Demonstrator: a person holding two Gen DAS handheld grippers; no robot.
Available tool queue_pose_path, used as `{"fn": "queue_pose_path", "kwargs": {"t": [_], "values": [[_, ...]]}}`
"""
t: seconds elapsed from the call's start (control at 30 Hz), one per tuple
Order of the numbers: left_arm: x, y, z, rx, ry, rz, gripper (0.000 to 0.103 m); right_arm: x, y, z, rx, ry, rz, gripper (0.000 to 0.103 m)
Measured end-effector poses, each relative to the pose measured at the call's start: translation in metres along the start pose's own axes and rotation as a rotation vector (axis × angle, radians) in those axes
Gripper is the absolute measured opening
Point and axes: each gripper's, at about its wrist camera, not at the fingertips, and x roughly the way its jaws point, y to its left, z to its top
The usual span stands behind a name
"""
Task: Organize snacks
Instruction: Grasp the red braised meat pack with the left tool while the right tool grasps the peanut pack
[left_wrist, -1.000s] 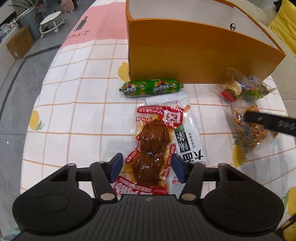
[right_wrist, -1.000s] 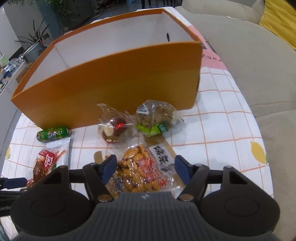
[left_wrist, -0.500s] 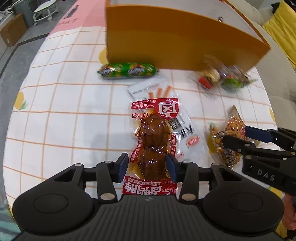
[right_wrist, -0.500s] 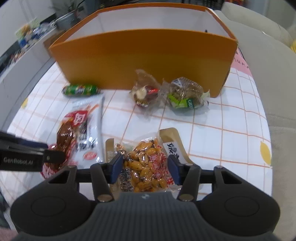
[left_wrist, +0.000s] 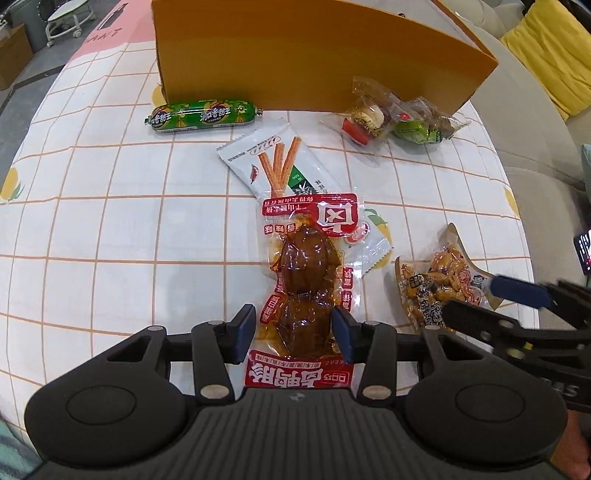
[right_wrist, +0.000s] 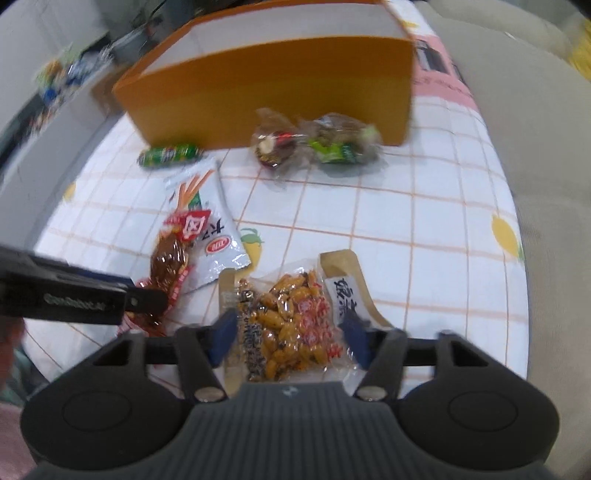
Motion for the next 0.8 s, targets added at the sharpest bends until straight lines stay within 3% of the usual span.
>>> {"fn": "queue_pose_path", "kwargs": {"t": [0.17, 0.27, 0.37, 0.6, 0.8], "values": [[0.001, 0.003, 0.0, -0.018, -0.003, -0.008, 0.052, -0.009, -0.012, -0.008, 0.202, 0.021, -0.029, 0.078], [0.0, 0.003, -0.001, -0.019, -0.004, -0.008, 0.052, -0.006, -0.025, -0.013, 0.354, 0.064, 0.024, 0.076], [0.0, 0.004, -0.001, -0.024, -0.007, -0.008, 0.052, 0.003, -0.028, -0.015, 0.416, 0.106, 0.075, 0.071], [0.004, 0.003, 0.001, -0.024, -0.009, 0.008, 0.054, 0.014, -0.023, 0.008, 0.38, 0.044, 0.039, 0.071], [0.008, -0.005, 0.001, 0.032, -0.036, 0.048, 0.073, 0.022, -0.008, 0.016, 0.276, 0.034, 0.016, 0.077]]}}
